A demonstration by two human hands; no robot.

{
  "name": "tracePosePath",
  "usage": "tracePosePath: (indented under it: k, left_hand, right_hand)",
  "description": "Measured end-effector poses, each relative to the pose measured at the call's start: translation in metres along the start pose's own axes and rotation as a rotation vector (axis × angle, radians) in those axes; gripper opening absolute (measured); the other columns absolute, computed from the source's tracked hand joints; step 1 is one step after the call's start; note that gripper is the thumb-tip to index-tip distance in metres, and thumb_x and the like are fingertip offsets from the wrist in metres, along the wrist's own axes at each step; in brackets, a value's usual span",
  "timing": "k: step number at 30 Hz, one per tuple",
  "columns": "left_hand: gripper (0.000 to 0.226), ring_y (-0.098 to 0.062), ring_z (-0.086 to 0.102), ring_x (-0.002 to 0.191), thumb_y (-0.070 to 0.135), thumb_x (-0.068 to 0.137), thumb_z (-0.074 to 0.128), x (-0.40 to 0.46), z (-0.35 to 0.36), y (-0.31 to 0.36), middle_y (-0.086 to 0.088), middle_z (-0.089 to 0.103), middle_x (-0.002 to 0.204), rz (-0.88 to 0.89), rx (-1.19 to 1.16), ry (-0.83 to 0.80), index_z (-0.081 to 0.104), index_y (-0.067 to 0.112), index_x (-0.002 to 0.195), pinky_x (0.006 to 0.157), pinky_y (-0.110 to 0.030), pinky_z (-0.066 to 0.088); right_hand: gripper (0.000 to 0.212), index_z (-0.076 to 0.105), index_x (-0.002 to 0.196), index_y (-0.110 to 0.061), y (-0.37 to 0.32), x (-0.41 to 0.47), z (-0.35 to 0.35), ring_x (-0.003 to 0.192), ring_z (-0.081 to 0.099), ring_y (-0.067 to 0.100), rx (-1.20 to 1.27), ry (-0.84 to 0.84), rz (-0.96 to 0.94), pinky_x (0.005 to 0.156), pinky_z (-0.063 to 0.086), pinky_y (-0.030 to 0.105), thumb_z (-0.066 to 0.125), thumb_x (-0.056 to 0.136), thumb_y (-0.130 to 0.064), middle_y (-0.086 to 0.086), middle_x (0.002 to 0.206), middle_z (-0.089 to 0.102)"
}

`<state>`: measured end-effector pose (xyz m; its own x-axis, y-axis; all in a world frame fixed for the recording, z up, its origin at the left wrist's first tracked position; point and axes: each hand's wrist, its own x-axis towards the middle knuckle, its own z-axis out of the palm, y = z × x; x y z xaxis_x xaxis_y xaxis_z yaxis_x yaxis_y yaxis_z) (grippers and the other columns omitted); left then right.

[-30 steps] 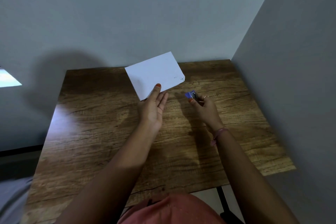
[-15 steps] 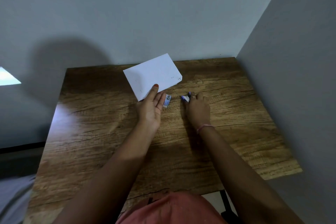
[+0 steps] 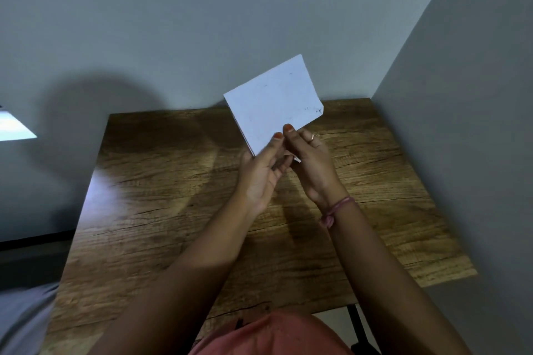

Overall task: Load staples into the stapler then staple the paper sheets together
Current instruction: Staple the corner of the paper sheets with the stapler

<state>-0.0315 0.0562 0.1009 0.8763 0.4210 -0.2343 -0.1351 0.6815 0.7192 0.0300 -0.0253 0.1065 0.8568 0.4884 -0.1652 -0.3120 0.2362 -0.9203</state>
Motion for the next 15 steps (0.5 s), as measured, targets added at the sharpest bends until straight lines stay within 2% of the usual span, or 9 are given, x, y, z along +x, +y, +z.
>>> tracePosePath:
  k: [1, 3, 5, 7, 9, 11, 13, 15]
  left_hand:
    - [0.028, -0.017, 0.068, 0.097, 0.025, 0.084, 0.068, -0.002, -0.003, 0.001, -0.001, 0.073, 0.104, 0.01, 0.034, -0.047, 0.063, 0.019, 0.11, 0.077, -0.03, 0.055]
    - [0.066, -0.02, 0.067, 0.103, 0.056, 0.064, 0.076, -0.005, -0.012, 0.009, -0.004, 0.069, 0.114, 0.0, 0.126, -0.115, 0.059, 0.021, 0.117, 0.079, -0.035, 0.055]
    - [0.095, -0.024, 0.064, 0.108, 0.078, 0.049, 0.069, -0.008, -0.023, 0.023, -0.008, 0.066, 0.121, -0.021, 0.241, -0.155, 0.055, 0.022, 0.124, 0.084, -0.04, 0.055]
    - [0.103, -0.03, 0.062, 0.113, 0.085, 0.055, 0.052, -0.008, -0.031, 0.041, -0.016, 0.063, 0.125, -0.023, 0.321, -0.191, 0.056, 0.011, 0.127, 0.092, -0.05, 0.052]
    - [0.088, -0.03, 0.062, 0.112, 0.071, 0.081, 0.037, -0.004, -0.031, 0.059, -0.024, 0.062, 0.121, 0.036, 0.38, -0.196, 0.055, -0.004, 0.122, 0.086, -0.045, 0.054]
    - [0.049, -0.022, 0.067, 0.104, 0.039, 0.096, 0.046, -0.001, -0.022, 0.075, -0.02, 0.068, 0.111, 0.069, 0.487, -0.16, 0.059, -0.005, 0.114, 0.073, -0.031, 0.056]
    - [0.019, -0.021, 0.071, 0.095, 0.017, 0.088, 0.064, 0.005, -0.016, 0.087, -0.008, 0.075, 0.1, 0.089, 0.602, -0.146, 0.067, 0.005, 0.102, 0.072, -0.031, 0.057]
    - [0.018, -0.022, 0.072, 0.091, 0.009, 0.082, 0.07, 0.009, -0.014, 0.097, -0.007, 0.076, 0.096, 0.095, 0.685, -0.171, 0.068, 0.003, 0.099, 0.072, -0.033, 0.06]
  right_hand:
    - [0.014, 0.066, 0.092, -0.006, -0.004, 0.0, -0.002, 0.086, 0.062, 0.025, -0.006, -0.007, 0.005, 0.075, 0.05, 0.033, 0.064, 0.089, -0.02, 0.017, 0.093, 0.065]
    - [0.011, 0.065, 0.09, -0.007, -0.012, -0.001, -0.009, 0.082, 0.058, 0.027, -0.004, -0.026, 0.005, 0.076, 0.046, 0.037, 0.064, 0.089, -0.018, 0.017, 0.09, 0.065]
    - [0.009, 0.068, 0.093, -0.008, -0.023, -0.002, -0.018, 0.087, 0.063, 0.025, 0.008, -0.033, 0.003, 0.077, 0.051, 0.035, 0.062, 0.09, -0.014, 0.012, 0.096, 0.071]
    - [0.011, 0.07, 0.096, -0.009, -0.034, -0.002, -0.025, 0.087, 0.067, 0.02, -0.058, -0.058, -0.005, 0.071, 0.056, 0.031, 0.062, 0.089, -0.01, 0.007, 0.095, 0.074]
    - [0.014, 0.071, 0.099, -0.009, -0.043, -0.002, -0.031, 0.084, 0.067, 0.021, -0.174, -0.088, -0.022, 0.071, 0.055, 0.032, 0.065, 0.087, -0.01, 0.008, 0.095, 0.074]
    - [0.015, 0.071, 0.099, -0.008, -0.05, -0.001, -0.033, 0.08, 0.068, 0.02, -0.248, -0.096, -0.04, 0.071, 0.057, 0.032, 0.066, 0.086, -0.009, 0.009, 0.095, 0.075]
    - [0.018, 0.07, 0.103, -0.005, -0.056, -0.001, -0.034, 0.083, 0.069, 0.021, -0.268, -0.111, -0.048, 0.076, 0.057, 0.035, 0.066, 0.085, -0.007, 0.011, 0.1, 0.074]
    - [0.023, 0.067, 0.107, -0.002, -0.063, -0.001, -0.036, 0.087, 0.07, 0.022, -0.282, -0.148, -0.05, 0.077, 0.057, 0.037, 0.066, 0.084, -0.005, 0.011, 0.102, 0.073]
